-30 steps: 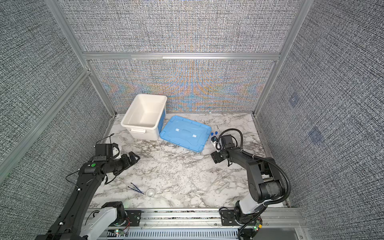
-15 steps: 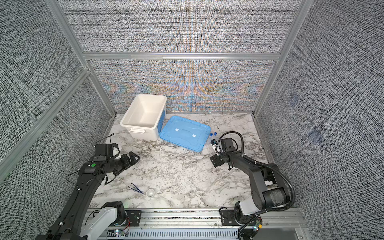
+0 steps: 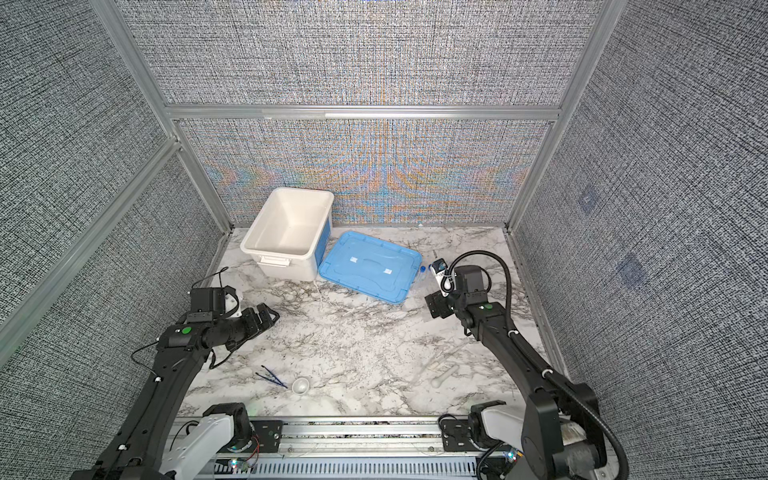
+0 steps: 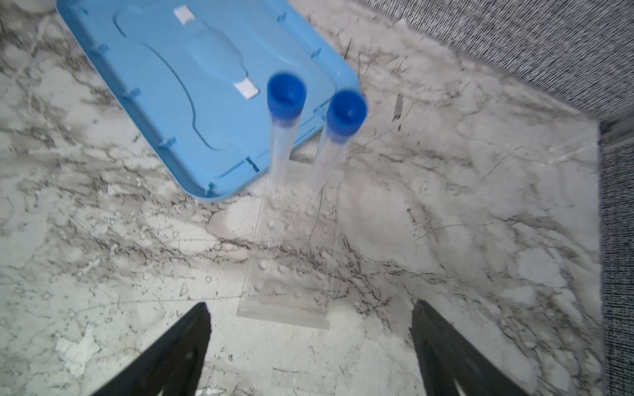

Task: Organize the chemistry lab equipment
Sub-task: 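Open the right gripper and lift it off the rack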

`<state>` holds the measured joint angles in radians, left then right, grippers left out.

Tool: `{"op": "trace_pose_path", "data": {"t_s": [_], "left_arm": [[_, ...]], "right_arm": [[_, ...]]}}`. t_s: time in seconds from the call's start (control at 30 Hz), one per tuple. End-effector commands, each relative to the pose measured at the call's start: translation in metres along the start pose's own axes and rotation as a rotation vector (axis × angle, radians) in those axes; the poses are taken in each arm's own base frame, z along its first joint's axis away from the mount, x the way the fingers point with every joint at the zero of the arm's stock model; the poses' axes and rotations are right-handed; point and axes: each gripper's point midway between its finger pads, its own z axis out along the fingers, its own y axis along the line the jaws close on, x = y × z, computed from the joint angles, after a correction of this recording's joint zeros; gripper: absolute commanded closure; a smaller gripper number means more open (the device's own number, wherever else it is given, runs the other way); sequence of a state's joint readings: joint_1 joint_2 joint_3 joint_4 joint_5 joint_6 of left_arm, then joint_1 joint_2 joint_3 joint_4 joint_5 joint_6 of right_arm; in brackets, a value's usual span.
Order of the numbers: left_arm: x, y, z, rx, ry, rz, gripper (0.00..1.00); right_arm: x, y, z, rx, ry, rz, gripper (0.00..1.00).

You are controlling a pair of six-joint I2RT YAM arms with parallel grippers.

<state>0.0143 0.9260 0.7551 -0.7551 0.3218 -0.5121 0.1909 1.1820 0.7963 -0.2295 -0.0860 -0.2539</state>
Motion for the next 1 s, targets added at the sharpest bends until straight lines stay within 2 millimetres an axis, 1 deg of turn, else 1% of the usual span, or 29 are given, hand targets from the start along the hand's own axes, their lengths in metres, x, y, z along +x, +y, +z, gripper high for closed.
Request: {"op": "trace_pose_path", "data": {"t_s": [0.0, 0.07, 0.1, 0.2, 0.23, 0.27, 0.3, 0.37, 0.43, 0.53, 0.6, 0.73, 0.8, 0.83, 0.97], "left_arm": [[-0.003, 0.000, -0.002, -0.006, -0.013, 0.011, 0.01], [-0.003, 0.000, -0.002, -0.009, -0.015, 0.012, 0.01], [-0.004, 0.001, -0.002, -0.012, -0.017, 0.011, 0.01], [-0.004, 0.001, -0.004, -0.015, -0.025, 0.012, 0.01], [-0.005, 0.001, -0.005, -0.013, -0.030, 0.014, 0.01], [-0.004, 0.001, -0.005, -0.014, -0.031, 0.013, 0.01], [-0.005, 0.001, -0.005, -0.014, -0.037, 0.014, 0.01], [-0.006, 0.002, -0.006, -0.017, -0.045, 0.015, 0.01], [-0.006, 0.002, -0.007, -0.020, -0.047, 0.015, 0.01], [-0.006, 0.002, -0.006, -0.020, -0.046, 0.014, 0.01], [-0.006, 0.002, -0.007, -0.022, -0.046, 0.014, 0.01], [-0.006, 0.002, -0.009, -0.023, -0.052, 0.013, 0.01], [-0.007, 0.002, -0.011, -0.023, -0.063, 0.014, 0.01], [-0.007, 0.002, -0.011, -0.023, -0.068, 0.015, 0.01], [-0.009, 0.003, -0.014, -0.028, -0.086, 0.019, 0.01]], "right_arm": [[-0.018, 0.001, -0.013, -0.016, -0.048, 0.051, 0.15], [-0.036, 0.004, -0.021, -0.045, -0.088, 0.058, 0.17], [-0.043, 0.005, -0.024, -0.054, -0.101, 0.063, 0.20], [-0.058, 0.007, -0.028, -0.089, -0.104, 0.094, 0.36], [-0.059, 0.008, -0.027, -0.103, -0.089, 0.135, 0.39], [-0.072, 0.007, -0.031, -0.114, -0.103, 0.161, 0.39], [-0.075, 0.009, -0.031, -0.131, -0.086, 0.192, 0.40], [-0.076, 0.009, -0.029, -0.141, -0.046, 0.253, 0.40], [-0.076, 0.007, -0.024, -0.141, -0.004, 0.307, 0.45], [-0.072, 0.013, -0.015, -0.178, 0.068, 0.340, 0.51], [-0.069, 0.013, -0.012, -0.176, 0.104, 0.348, 0.53], [-0.065, 0.011, -0.003, -0.154, 0.112, 0.334, 0.55], [-0.066, 0.010, 0.000, -0.149, 0.112, 0.332, 0.60], [-0.066, 0.009, 0.001, -0.145, 0.114, 0.334, 0.61], [-0.068, 0.007, 0.008, -0.137, 0.111, 0.336, 0.62]]}}
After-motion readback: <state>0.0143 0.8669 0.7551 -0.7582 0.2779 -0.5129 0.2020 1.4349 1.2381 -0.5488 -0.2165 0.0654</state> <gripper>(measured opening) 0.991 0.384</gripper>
